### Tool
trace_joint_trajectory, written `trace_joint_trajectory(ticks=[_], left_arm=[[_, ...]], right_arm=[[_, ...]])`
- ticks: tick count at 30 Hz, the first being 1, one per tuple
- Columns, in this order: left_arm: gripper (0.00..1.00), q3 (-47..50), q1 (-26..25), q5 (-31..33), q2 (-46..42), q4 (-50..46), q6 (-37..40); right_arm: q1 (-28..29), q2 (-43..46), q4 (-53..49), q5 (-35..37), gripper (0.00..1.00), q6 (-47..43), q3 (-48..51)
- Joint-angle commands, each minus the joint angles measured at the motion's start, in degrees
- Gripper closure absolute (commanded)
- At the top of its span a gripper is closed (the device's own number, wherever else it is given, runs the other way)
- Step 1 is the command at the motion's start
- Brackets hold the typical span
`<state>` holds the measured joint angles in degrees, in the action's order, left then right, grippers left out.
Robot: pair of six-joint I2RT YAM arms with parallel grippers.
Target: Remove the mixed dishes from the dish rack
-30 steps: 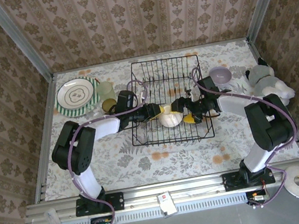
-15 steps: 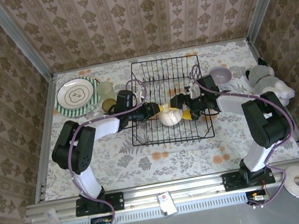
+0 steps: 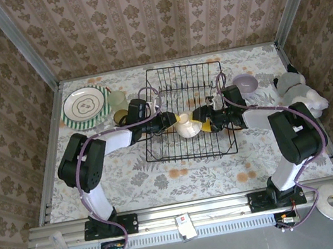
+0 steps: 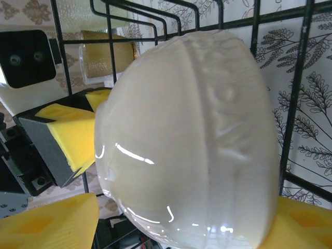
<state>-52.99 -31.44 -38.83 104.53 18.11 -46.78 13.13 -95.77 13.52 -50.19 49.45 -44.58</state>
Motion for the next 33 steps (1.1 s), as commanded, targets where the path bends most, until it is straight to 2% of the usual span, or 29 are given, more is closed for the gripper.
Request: trace_joint_trajectory(ticks=[1, 5, 11, 24, 30, 33], left_arm=[[0.66, 4.18, -0.73, 6.19, 6.39, -19.23, 0.38], [0.65, 3.53, -0.64, 6.31, 5.95, -20.03, 0.66], [0.65, 2.59, -0.64, 6.69, 5.17, -21.48, 1.43], [0.65, -0.01, -0.73, 7.52, 3.62, -25.65, 3.73], [0.65, -0.12, -1.32, 7.71, 4.01, -25.75, 3.89], [0.65, -0.56, -2.01, 7.92, 4.27, -25.87, 3.64]], right_arm=[[2.41, 3.44, 10.7, -8.77, 0.36, 0.99, -1.99], [3.26, 2.75, 11.01, -8.82, 0.47, 0.95, -3.05], [4.87, 1.3, 11.62, -8.87, 0.54, 1.36, -4.86], [6.29, -3.38, 12.35, -9.99, 0.59, 2.65, -12.25], [6.24, -4.96, 14.52, -10.76, 0.66, 4.6, -13.85], [6.23, -4.84, 14.28, -11.0, 0.67, 4.56, -14.17]])
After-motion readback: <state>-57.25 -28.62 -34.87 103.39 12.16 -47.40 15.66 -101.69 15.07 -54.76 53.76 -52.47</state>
